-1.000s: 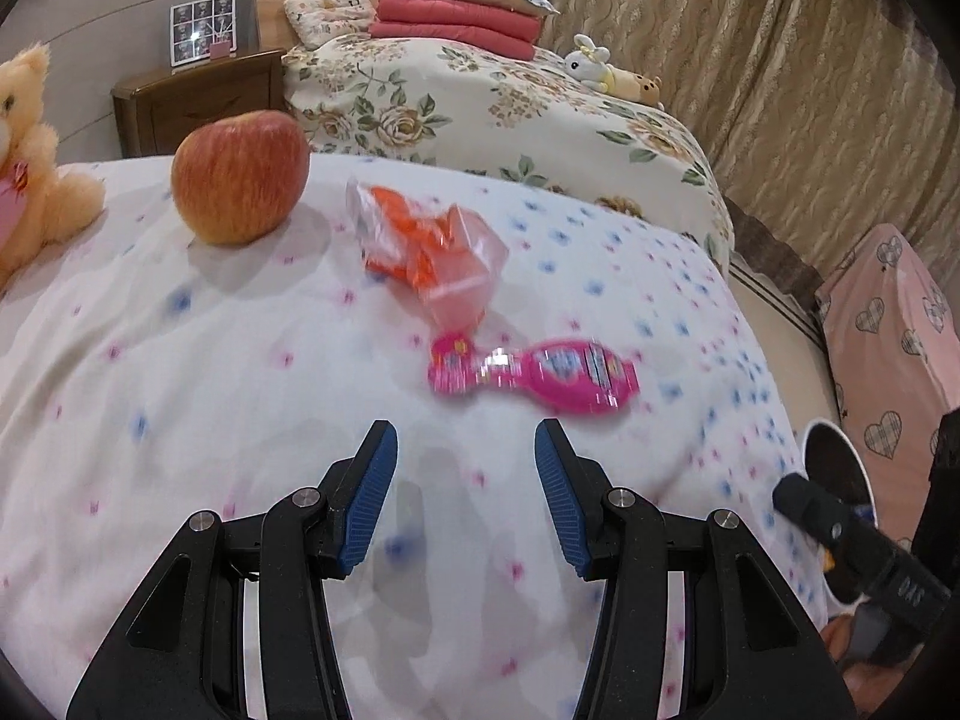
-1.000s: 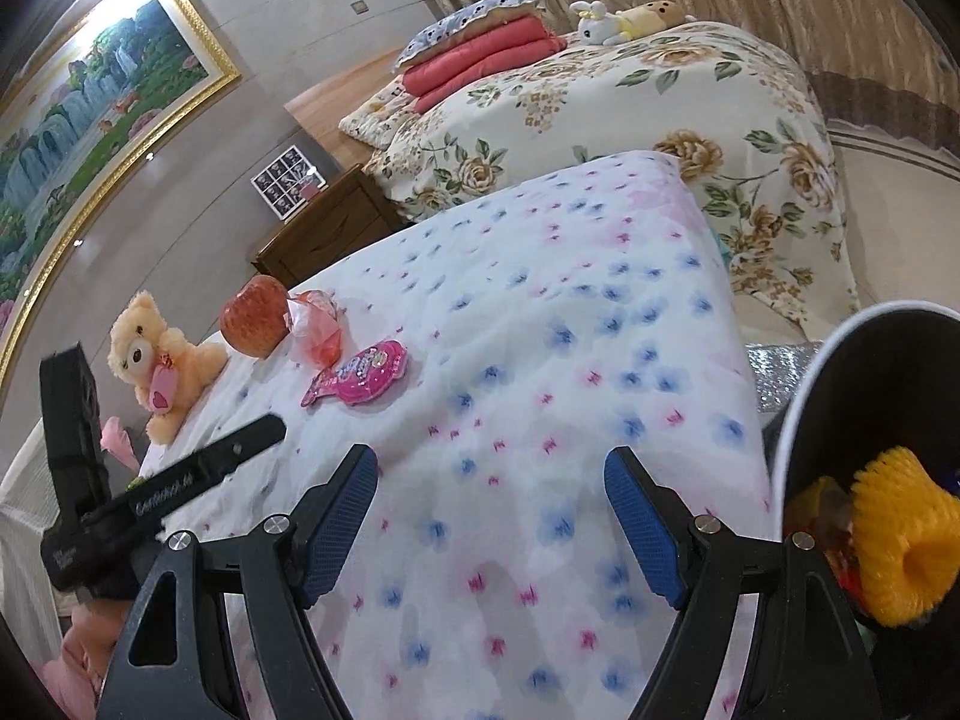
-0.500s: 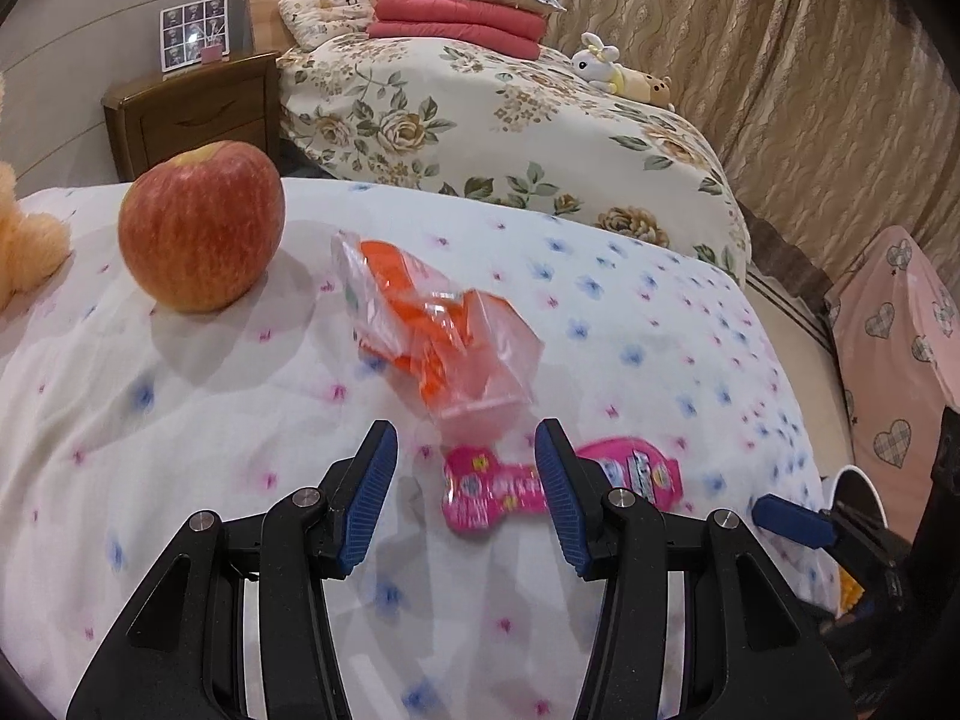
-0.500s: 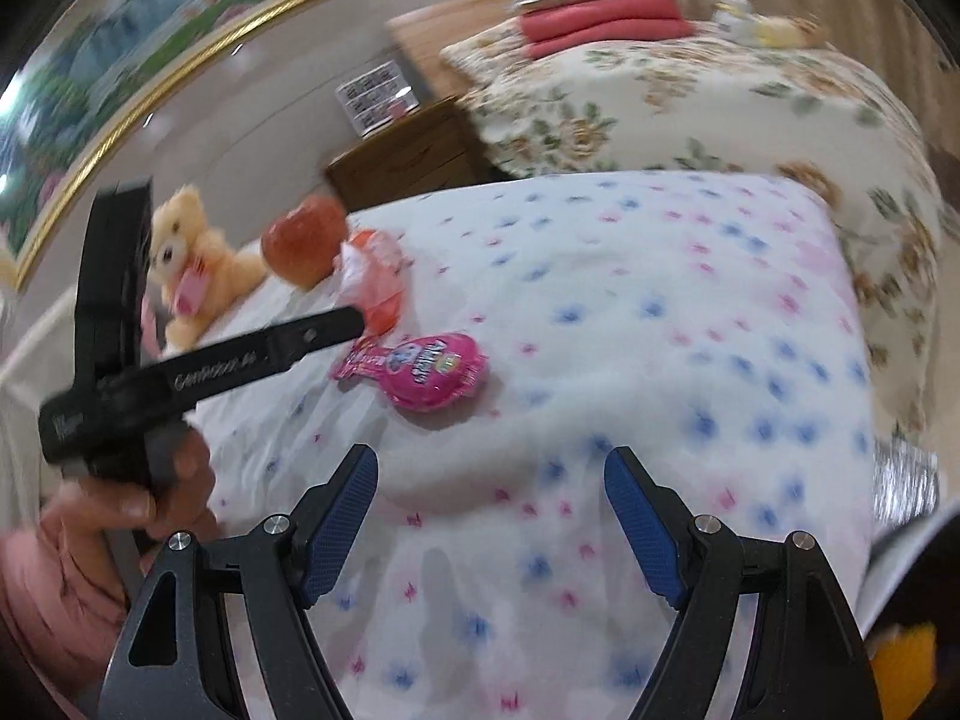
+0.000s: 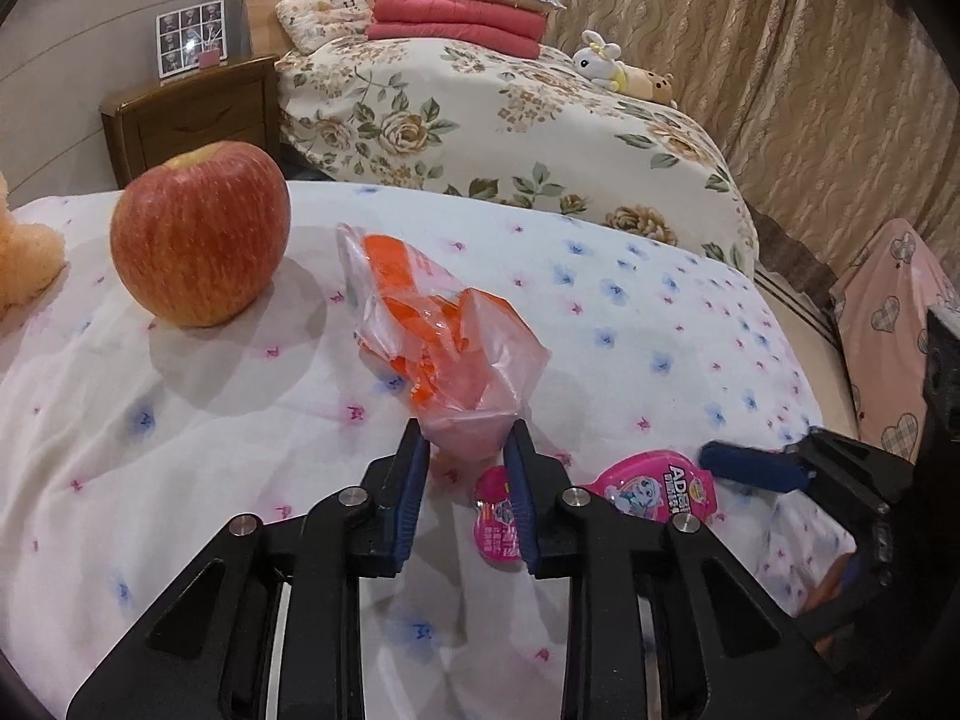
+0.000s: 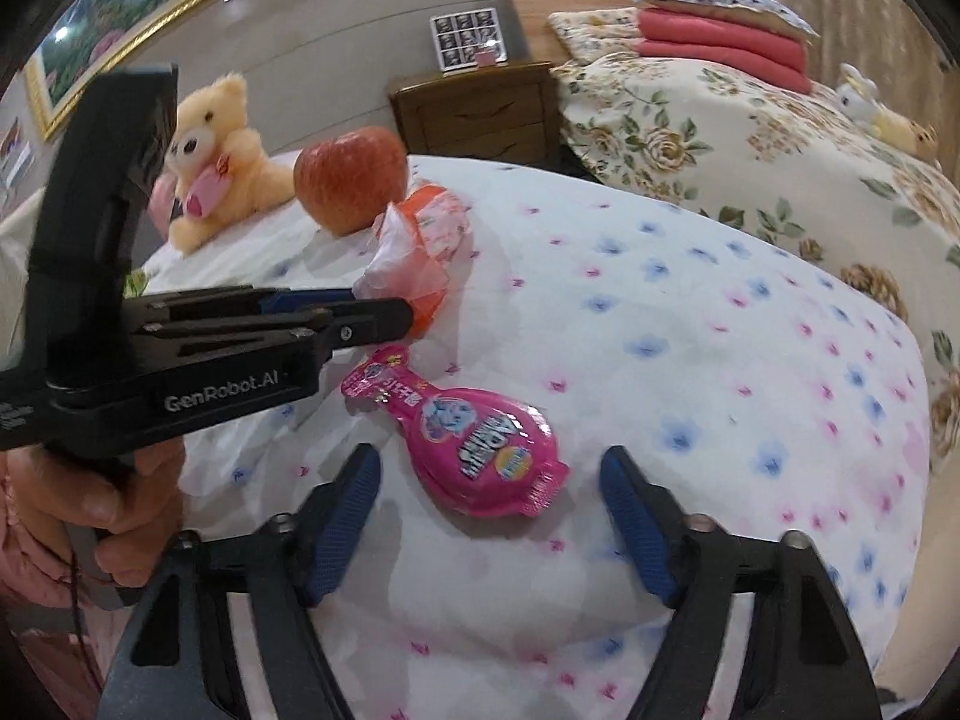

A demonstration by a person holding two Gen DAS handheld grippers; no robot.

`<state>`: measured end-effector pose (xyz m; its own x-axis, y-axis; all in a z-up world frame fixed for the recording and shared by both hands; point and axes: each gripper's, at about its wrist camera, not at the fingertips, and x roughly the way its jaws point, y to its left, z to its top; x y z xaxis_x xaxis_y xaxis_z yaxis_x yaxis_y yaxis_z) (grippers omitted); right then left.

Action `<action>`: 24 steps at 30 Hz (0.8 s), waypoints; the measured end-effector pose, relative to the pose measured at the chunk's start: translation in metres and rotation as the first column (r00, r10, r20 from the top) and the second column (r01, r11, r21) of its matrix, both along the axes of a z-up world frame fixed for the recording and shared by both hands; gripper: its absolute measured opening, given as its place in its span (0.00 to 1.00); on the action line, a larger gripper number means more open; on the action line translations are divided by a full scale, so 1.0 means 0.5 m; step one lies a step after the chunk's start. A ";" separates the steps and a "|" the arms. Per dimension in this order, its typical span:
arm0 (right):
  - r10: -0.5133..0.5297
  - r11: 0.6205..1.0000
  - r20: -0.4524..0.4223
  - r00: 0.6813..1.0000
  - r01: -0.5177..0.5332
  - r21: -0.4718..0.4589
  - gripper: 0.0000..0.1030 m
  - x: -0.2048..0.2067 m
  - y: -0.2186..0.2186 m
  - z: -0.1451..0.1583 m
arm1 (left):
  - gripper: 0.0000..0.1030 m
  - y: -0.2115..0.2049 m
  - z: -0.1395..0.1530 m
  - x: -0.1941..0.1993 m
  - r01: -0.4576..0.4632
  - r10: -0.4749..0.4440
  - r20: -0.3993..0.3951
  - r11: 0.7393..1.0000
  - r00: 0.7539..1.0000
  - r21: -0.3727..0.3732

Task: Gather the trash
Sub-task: 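Grasp the clear orange-filled plastic bag with the left tool while the right tool grasps the pink bottle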

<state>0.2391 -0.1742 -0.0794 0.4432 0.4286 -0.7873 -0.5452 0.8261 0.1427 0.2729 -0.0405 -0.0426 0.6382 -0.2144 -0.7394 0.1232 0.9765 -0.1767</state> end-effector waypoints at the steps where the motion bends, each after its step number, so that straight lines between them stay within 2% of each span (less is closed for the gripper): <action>1: 0.000 1.000 0.004 1.000 0.000 -0.020 0.55 -0.002 0.006 -0.003 | 0.22 0.004 0.003 -0.005 0.001 -0.001 0.004 1.000 1.000 -0.003; 3: -0.009 0.999 0.015 1.000 0.010 -0.033 0.47 -0.005 0.007 -0.001 | 0.22 0.015 0.009 -0.014 -0.001 0.001 0.012 1.000 1.000 -0.004; 9: -0.066 0.998 0.000 0.998 0.066 0.009 0.42 -0.021 -0.002 0.005 | 0.22 0.049 0.015 -0.064 -0.019 0.019 0.016 1.000 1.000 -0.020; 15: -0.145 0.988 -0.040 0.989 0.146 0.046 0.17 -0.061 -0.011 0.008 | 0.21 0.077 0.000 -0.132 -0.023 0.023 -0.012 0.999 1.000 -0.046; 21: -0.173 0.976 -0.087 0.981 0.183 0.122 0.16 -0.102 -0.017 0.011 | 0.21 0.101 -0.007 -0.192 -0.014 0.012 -0.031 0.998 0.999 -0.067; 24: -0.200 0.969 -0.076 0.977 0.209 0.134 0.20 -0.117 -0.017 0.017 | 0.21 0.114 -0.004 -0.213 -0.008 0.006 -0.033 0.997 0.999 -0.071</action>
<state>0.1804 -0.1827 -0.0708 0.4855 0.4425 -0.7540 -0.3535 0.8882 0.2936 0.1664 0.0165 -0.0449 0.6154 -0.2625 -0.7432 0.1093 0.9622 -0.2494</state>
